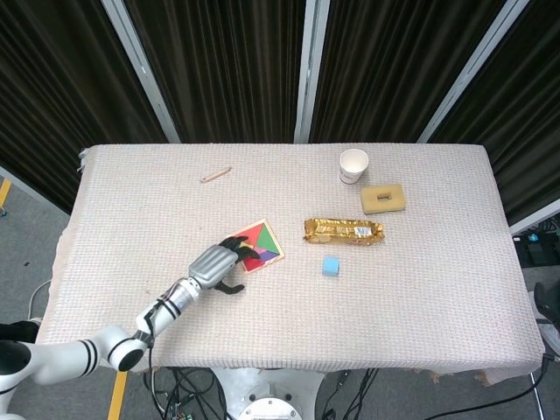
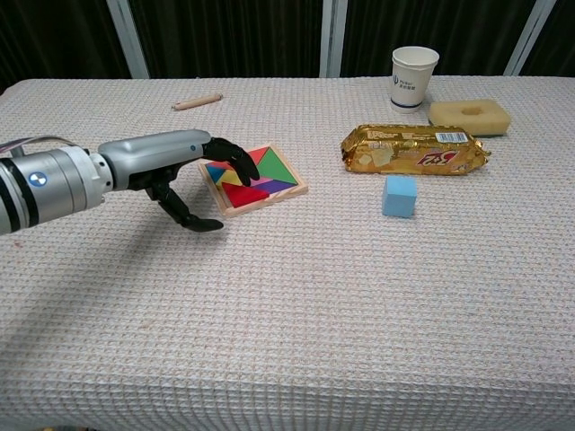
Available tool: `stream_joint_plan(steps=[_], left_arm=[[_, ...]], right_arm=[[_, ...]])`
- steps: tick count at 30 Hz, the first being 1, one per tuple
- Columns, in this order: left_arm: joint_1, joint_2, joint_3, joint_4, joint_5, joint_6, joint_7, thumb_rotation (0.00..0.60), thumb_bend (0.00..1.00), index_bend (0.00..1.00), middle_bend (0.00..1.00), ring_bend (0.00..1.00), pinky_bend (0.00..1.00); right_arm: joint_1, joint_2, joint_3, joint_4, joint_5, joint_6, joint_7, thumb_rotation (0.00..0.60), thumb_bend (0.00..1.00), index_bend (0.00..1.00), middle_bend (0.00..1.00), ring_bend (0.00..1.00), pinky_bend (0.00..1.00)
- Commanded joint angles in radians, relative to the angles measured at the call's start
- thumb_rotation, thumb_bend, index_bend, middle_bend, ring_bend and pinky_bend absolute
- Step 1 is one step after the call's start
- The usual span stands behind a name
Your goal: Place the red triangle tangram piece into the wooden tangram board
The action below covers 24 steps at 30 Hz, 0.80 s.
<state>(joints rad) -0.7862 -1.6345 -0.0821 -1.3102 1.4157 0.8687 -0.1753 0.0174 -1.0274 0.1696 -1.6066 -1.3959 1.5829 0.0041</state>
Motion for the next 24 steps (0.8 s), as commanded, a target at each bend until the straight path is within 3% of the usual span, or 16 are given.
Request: stream_joint_plan(steps=[1, 11, 19, 24], left_arm=[[0.001, 0.001, 0.002, -0.001, 0.0, -0.001, 0.002, 0.6, 0.26, 0.23, 0.26, 0.0, 0.09], [0.001, 0.004, -0.002, -0.008, 0.005, 0.011, 0.005, 0.6, 0.26, 0.24, 0.26, 0.0, 0.09], [0.007, -0.012, -0.005, -0.007, 0.037, 0.061, 0.017, 0.6, 0.26, 0.31, 0.12, 0.0, 0.1], [-0.008, -0.037, -0.014, 0.014, 0.035, 0.049, 0.012, 0.6, 0.26, 0.32, 0.09, 0.0, 0.1]], right_arm=[[0.001, 0.0, 0.0, -0.001, 0.0, -0.002, -0.001, 0.6, 0.35, 0.0, 0.0, 0.0, 0.0], [-0.001, 0.0, 0.001, -0.001, 0.0, 0.003, -0.003, 0.6, 0.35, 0.0, 0.0, 0.0, 0.0], [-0.002, -0.001, 0.002, 0.0, 0.003, 0.005, -0.001, 0.6, 0.35, 0.0, 0.0, 0.0, 0.0], [-0.003, -0.002, 0.001, 0.002, 0.002, 0.007, -0.001, 0.6, 0.35, 0.0, 0.0, 0.0, 0.0]])
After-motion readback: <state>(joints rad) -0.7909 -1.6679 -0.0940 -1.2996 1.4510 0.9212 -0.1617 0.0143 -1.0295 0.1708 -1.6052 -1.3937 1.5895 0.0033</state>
